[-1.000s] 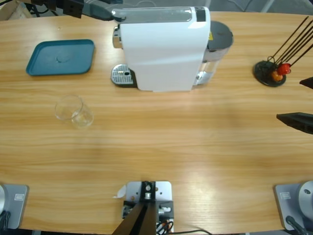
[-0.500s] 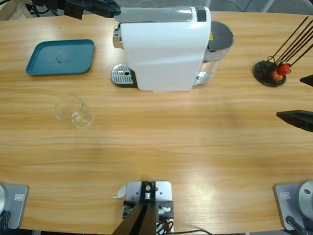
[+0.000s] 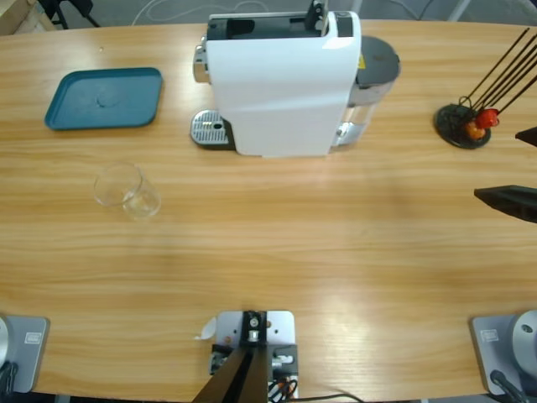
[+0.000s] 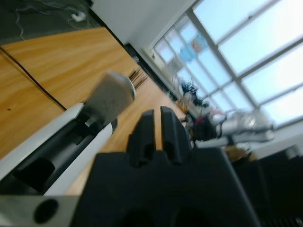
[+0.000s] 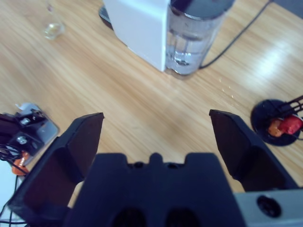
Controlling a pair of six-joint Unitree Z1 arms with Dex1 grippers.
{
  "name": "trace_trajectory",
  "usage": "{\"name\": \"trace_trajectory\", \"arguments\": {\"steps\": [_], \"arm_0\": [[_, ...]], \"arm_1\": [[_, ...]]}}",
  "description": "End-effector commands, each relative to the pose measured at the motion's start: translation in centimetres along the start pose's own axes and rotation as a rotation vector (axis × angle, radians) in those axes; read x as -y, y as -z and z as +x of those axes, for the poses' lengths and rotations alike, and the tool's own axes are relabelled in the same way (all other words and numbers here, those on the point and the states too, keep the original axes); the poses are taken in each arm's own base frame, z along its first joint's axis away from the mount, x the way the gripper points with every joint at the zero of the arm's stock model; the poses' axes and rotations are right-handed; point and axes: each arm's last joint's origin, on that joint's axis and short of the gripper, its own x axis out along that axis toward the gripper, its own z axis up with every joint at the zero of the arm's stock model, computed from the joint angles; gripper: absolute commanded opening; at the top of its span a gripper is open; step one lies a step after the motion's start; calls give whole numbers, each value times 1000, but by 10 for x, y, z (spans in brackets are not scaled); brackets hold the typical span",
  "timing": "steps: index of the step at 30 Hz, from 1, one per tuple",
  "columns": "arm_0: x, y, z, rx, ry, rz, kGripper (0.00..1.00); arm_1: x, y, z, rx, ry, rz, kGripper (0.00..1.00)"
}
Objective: Pour coffee
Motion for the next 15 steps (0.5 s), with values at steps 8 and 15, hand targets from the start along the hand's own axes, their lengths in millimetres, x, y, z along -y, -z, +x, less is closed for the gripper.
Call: {"name": "trace_trajectory", "arguments": {"steps": [8,15], "arm_0": [[13,142,-54,-353,-638,588,1000],[6,188,-84,-444,-597,599,1000]], "arm_1": [[52,31,50,-17,684,428,935],[65,59,87,23,730,532,922]]}}
